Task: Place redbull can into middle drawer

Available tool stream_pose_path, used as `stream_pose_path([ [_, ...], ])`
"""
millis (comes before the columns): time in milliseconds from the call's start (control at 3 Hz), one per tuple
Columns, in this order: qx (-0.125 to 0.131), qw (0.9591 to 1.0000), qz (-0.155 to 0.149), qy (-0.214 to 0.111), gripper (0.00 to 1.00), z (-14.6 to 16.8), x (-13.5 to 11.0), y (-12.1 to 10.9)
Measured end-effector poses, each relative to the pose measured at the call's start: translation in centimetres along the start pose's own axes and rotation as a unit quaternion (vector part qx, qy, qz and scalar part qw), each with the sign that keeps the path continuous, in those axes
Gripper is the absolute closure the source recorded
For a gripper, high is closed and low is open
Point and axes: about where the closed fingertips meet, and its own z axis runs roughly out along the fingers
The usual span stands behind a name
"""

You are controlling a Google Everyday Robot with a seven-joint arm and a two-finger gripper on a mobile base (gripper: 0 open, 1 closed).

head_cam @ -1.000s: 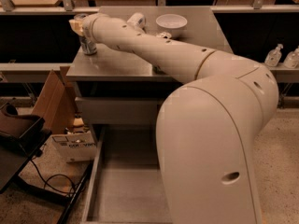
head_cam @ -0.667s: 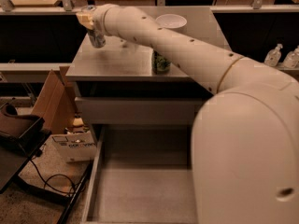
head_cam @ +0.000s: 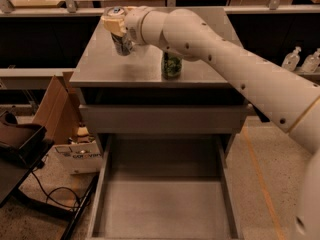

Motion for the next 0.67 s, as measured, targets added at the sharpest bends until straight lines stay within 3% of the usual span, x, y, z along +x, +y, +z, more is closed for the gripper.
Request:
stream_pose_path([
  [333, -0.045, 0.9989, -0.001, -0.014, 1.00, -5.5, 2.7, 2.1],
  [667, -0.133, 0.9898, -0.003, -0.052, 1.00, -7.0, 0.2, 9.2],
])
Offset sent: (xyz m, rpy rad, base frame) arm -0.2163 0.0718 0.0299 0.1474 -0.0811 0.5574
